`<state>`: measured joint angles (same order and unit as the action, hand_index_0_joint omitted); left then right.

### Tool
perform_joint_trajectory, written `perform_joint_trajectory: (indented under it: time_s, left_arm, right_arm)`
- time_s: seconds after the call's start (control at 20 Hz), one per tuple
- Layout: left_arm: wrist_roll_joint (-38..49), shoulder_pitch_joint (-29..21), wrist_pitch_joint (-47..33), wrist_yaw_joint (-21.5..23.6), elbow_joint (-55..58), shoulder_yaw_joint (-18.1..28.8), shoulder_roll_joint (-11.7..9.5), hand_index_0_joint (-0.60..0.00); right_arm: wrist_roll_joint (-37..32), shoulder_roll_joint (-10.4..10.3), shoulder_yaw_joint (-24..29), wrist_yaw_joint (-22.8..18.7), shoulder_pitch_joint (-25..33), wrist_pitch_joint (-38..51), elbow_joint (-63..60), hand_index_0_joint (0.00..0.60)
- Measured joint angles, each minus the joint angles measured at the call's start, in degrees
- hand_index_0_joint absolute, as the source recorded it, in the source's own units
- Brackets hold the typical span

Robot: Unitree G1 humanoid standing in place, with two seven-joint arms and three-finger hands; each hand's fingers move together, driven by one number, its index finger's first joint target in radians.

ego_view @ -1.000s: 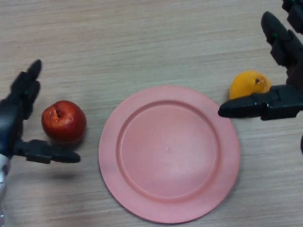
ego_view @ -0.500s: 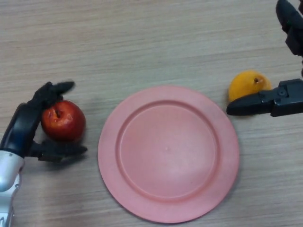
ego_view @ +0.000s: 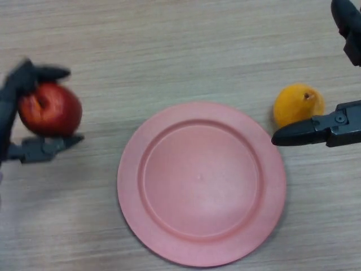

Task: Pick up the red apple and place it on the plate

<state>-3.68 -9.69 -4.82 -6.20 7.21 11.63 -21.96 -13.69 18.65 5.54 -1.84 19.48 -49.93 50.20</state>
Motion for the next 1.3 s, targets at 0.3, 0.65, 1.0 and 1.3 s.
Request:
perform_joint_trajectory:
  time_s: [0.3,0.65,1.0,1.3]
  left_arm:
    - [4.16,8.37,16.85,-3.55,18.40,-13.04,9.37,-0.600]
    - [-4.26,9.68,19.04,-5.61,15.98,-18.29,10.94,-0.452]
    - [-3.83,6.24,26.24,-5.61,16.02,-18.59,11.24,0.000]
    - [3.29,3.25,39.19,-5.60,27.24,-17.06,11.51,0.000]
  right_arm:
    - [-0.77,0.31,0.51,-1.44,1.40,0.00,-0.32,0.000]
    - [-0.79,1.83,0.66,1.40,1.64,-0.02,0.03,0.000]
    - [4.86,2.30,-0.01,7.66,1.80,0.12,-3.25,0.000]
    - [4.84,2.98,1.19,9.79,1.85,0.12,-2.78,0.000]
